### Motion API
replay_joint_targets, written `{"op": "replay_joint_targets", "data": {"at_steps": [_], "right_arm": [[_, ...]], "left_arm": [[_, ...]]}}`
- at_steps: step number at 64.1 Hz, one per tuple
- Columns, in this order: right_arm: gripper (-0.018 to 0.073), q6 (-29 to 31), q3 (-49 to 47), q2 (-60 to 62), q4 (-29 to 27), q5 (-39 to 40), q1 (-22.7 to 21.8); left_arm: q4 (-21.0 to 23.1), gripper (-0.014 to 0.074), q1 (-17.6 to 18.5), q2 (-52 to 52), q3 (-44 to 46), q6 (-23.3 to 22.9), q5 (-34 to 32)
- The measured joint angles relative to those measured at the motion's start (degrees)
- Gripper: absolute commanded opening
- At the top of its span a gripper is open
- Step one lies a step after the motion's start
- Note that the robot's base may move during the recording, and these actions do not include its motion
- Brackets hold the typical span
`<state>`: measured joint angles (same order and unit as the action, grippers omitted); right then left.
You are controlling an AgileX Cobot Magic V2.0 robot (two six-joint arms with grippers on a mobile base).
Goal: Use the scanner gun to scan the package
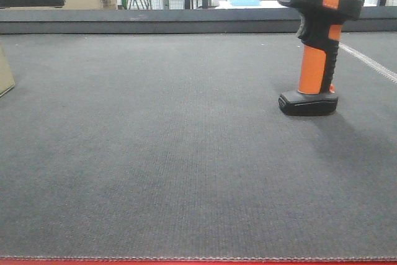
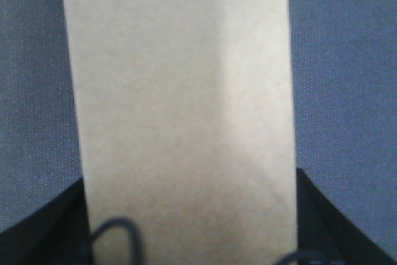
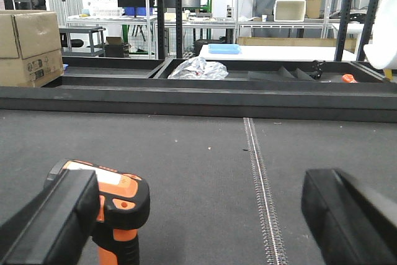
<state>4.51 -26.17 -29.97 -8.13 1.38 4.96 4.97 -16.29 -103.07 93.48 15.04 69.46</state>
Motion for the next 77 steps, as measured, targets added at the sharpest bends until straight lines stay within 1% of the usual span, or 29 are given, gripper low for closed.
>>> {"op": "replay_joint_targets", "data": {"at_steps": [4,7,13,21,22,27,31,38,42,46,49,55,65,68,77], "right_arm": [[0.0568,0.0,0.0,0.0,0.0,0.0,0.0],[0.0568,0.0,0.0,0.0,0.0,0.0,0.0],[0.0568,0.0,0.0,0.0,0.0,0.0,0.0],[0.0568,0.0,0.0,0.0,0.0,-1.0,0.1],[0.0568,0.0,0.0,0.0,0.0,-1.4,0.1],[0.0568,0.0,0.0,0.0,0.0,-2.7,0.6],[0.0568,0.0,0.0,0.0,0.0,-3.9,1.7],[0.0568,0.0,0.0,0.0,0.0,-6.1,4.7],[0.0568,0.0,0.0,0.0,0.0,-7.8,6.9],[0.0568,0.0,0.3,-0.4,-0.2,-8.2,9.0],[0.0568,0.0,1.4,-1.7,-0.9,-7.5,10.7],[0.0568,0.0,4.1,-4.8,-2.4,-3.9,11.8],[0.0568,0.0,7.9,-12.8,-5.3,6.2,12.1],[0.0568,0.0,8.1,-15.9,-5.6,10.7,12.2],[0.0568,-0.9,8.2,-25.0,-6.3,21.7,12.2]], "left_arm": [[0.0,-0.0111,0.0,0.3,0.0,0.0,0.2],[0.9,-0.0111,0.0,0.7,0.0,-0.1,0.5],[5.6,-0.0111,-0.1,2.6,0.0,-0.1,0.6],[15.7,-0.0111,-0.1,5.5,0.0,-0.1,0.6],[17.7,-0.0111,-0.1,5.8,0.0,-0.1,0.6],[24.3,-0.0111,-0.1,7.0,0.0,-0.1,0.7],[30.8,-0.0111,-0.1,7.2,0.0,-0.1,0.8],[36.9,-0.0111,0.5,7.2,0.0,-0.1,0.8],[38.3,-0.0111,1.2,7.2,0.0,-0.1,0.4],[38.7,-0.0111,2.3,7.2,-0.1,-0.1,-0.6],[38.8,-0.0111,3.4,7.2,-0.1,-0.1,-1.8],[39.1,-0.0111,6.0,7.2,-0.2,-0.1,-3.4],[39.6,-0.0111,9.2,7.2,-0.2,-0.3,-5.0],[40.5,-0.0111,9.9,7.0,-0.2,-0.5,-5.1],[43.6,-0.0111,10.4,5.2,-0.2,-0.5,-4.1]]}}
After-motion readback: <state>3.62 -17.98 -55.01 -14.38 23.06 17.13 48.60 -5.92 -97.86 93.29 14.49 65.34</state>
